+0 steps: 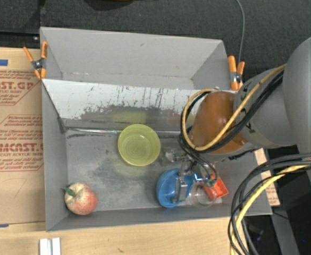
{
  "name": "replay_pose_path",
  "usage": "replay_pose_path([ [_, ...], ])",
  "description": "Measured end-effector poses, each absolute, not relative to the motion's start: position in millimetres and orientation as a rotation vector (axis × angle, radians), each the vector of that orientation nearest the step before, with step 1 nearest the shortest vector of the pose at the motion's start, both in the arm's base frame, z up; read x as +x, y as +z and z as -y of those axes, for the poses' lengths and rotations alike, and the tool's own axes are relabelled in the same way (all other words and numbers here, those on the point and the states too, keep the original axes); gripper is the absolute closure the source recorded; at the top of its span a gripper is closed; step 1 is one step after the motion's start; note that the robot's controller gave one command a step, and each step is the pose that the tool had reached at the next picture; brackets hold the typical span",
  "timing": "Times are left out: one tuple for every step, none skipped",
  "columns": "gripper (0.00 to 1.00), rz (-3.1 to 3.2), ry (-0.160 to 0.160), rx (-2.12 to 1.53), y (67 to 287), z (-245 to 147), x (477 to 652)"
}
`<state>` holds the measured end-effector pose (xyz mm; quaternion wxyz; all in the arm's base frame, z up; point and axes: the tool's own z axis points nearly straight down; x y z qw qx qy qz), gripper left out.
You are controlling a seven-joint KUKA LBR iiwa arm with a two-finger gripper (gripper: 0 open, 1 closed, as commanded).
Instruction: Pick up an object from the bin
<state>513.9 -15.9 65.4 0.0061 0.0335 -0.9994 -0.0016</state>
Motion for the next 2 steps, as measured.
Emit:
replay_pose_path([
  [0.00,3.139,0.001,0.212,70,19,535.3],
  [0.00,3.131,-0.007,0.104,66,15,514.6],
])
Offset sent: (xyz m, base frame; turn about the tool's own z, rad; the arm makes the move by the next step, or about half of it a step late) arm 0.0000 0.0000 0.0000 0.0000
